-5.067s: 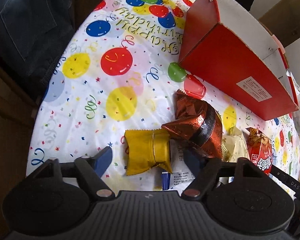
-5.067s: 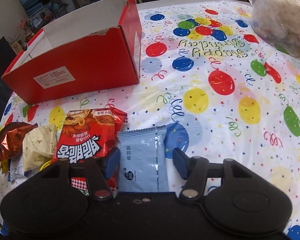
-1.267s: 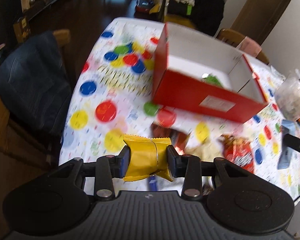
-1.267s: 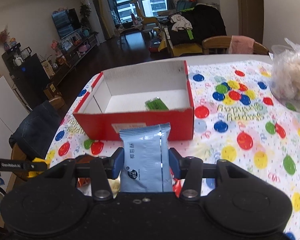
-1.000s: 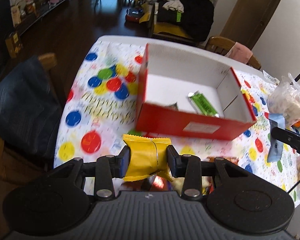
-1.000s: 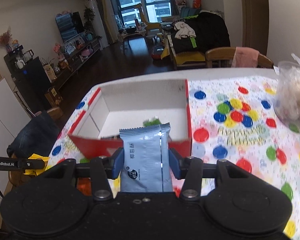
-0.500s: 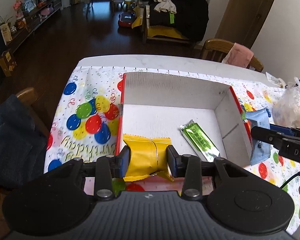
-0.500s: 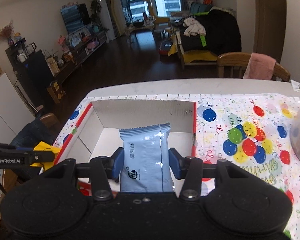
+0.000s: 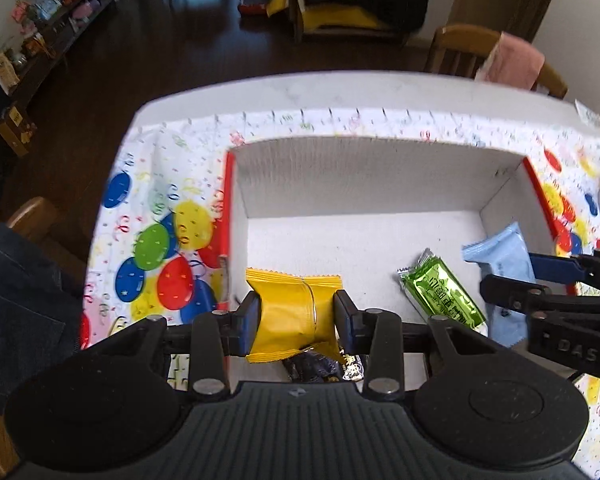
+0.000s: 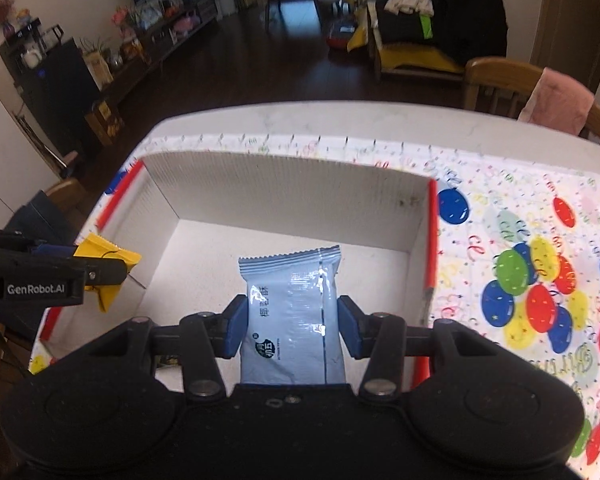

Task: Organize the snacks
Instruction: 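Carry both packets over the red box and lower them inside, then open both tools to release the packets into the box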

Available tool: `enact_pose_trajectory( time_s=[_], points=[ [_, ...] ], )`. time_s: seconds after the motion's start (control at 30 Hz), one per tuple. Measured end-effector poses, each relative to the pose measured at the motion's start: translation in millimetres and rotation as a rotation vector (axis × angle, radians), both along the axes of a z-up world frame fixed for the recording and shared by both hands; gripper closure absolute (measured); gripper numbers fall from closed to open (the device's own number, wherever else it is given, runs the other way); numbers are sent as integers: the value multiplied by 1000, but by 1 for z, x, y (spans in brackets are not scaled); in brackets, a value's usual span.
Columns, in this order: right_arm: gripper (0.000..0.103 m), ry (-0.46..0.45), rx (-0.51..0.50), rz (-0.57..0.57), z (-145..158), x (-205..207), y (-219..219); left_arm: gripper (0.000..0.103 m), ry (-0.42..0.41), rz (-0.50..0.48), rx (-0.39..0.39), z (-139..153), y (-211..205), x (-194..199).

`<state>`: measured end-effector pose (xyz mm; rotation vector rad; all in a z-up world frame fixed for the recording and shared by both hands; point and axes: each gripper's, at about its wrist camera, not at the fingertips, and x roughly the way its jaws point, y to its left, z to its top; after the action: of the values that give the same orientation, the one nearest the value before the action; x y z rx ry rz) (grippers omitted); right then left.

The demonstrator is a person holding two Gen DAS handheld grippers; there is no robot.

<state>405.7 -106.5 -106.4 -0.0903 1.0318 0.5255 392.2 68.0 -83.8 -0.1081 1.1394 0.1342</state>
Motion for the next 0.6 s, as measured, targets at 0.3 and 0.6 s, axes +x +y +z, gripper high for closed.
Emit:
enact_pose_trajectory(
  time_s=[0.3, 0.6],
  points=[
    [57, 71, -88, 37, -33, 20, 17, 65, 141, -30, 49, -34, -16, 34],
    [57, 90, -148, 79, -46, 15, 24, 64, 237, -94, 82, -53, -33, 48]
  ],
)
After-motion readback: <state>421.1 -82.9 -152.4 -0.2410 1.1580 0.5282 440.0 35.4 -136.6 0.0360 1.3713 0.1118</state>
